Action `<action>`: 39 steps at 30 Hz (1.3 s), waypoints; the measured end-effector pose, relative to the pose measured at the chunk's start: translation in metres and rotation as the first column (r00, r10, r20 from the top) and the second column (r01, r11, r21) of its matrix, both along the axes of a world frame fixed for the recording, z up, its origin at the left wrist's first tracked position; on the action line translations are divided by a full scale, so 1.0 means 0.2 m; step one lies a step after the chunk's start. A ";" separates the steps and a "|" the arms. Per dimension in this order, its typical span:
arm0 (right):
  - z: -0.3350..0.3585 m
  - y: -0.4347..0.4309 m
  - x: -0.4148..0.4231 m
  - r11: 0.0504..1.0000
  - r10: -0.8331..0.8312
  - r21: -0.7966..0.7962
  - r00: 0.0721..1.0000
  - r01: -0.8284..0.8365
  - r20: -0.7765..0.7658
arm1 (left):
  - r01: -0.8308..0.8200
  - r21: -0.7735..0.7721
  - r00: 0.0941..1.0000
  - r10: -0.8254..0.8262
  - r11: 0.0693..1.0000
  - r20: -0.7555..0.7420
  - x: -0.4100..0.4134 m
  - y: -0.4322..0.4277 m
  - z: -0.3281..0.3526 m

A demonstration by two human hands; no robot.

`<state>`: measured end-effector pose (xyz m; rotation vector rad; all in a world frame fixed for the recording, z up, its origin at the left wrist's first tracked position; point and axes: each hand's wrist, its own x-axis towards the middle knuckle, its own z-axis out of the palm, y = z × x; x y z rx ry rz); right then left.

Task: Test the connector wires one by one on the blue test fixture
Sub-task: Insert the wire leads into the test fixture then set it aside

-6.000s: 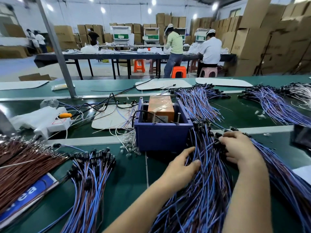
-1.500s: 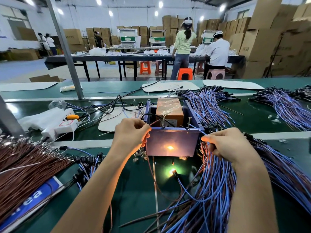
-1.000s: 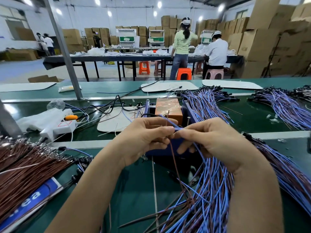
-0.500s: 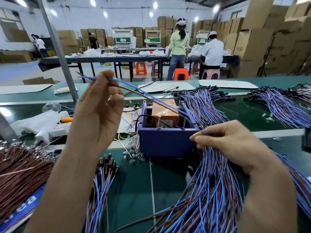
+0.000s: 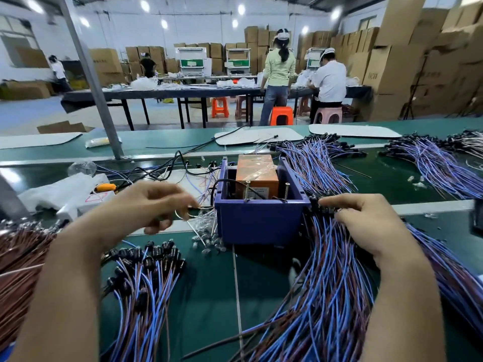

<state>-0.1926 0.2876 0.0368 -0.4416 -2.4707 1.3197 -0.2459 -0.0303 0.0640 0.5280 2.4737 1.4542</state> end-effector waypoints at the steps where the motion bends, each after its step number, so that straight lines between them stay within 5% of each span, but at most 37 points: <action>1: 0.00 0.00 0.00 1.000 -0.007 -0.015 1.000 0.007 -0.021 | -0.100 -0.244 0.995 0.092 0.965 -0.041 -0.06 -0.04 -0.06; 2: 0.01 0.00 0.00 0.999 -0.008 -0.038 0.999 0.006 -0.038 | -0.179 -0.472 0.983 0.177 0.863 -0.050 -0.10 -0.07 -0.12; 4: 0.02 -0.02 -0.01 0.997 0.025 -0.075 0.999 -0.029 -0.049 | -0.170 -0.639 0.969 0.244 0.751 0.029 -0.17 -0.08 -0.23; 11: 0.04 -0.09 -0.03 0.972 0.160 -0.168 0.987 -0.162 -0.027 | -0.180 -0.721 0.970 0.244 0.669 -0.016 -0.24 0.01 -0.34; 14: 0.04 -0.10 -0.04 0.965 0.202 -0.170 0.979 -0.199 0.001 | -0.222 -0.657 0.966 0.252 0.720 -0.049 -0.23 0.01 -0.33; 17: 0.02 -0.13 -0.06 0.966 0.240 -0.117 0.968 -0.231 0.068 | -0.198 -0.611 0.973 0.230 0.766 -0.028 -0.23 0.02 -0.32; 24: 0.04 -0.23 -0.07 0.905 0.416 0.000 0.883 -0.426 0.215 | -0.120 -0.722 0.989 0.144 0.682 -0.028 -0.21 0.09 -0.34; 27: 0.09 -0.30 -0.03 0.838 0.545 -0.089 0.818 -0.538 0.183 | -0.122 -0.524 0.992 0.100 0.843 -0.070 -0.20 0.09 -0.30; 30: 0.14 -0.41 0.01 0.681 0.713 -0.302 0.697 -0.667 0.068 | -0.168 0.019 0.971 0.169 0.986 -0.170 -0.16 0.15 -0.21; 33: 0.17 -0.54 0.02 0.539 0.782 -0.453 0.622 -0.710 -0.044 | -0.094 0.472 0.914 0.264 0.876 -0.308 -0.10 0.21 -0.10; 39: 0.22 -0.61 0.01 0.187 0.635 -0.779 0.679 -0.599 -0.369 | 0.134 0.710 0.886 0.236 0.692 -0.398 0.00 0.24 0.00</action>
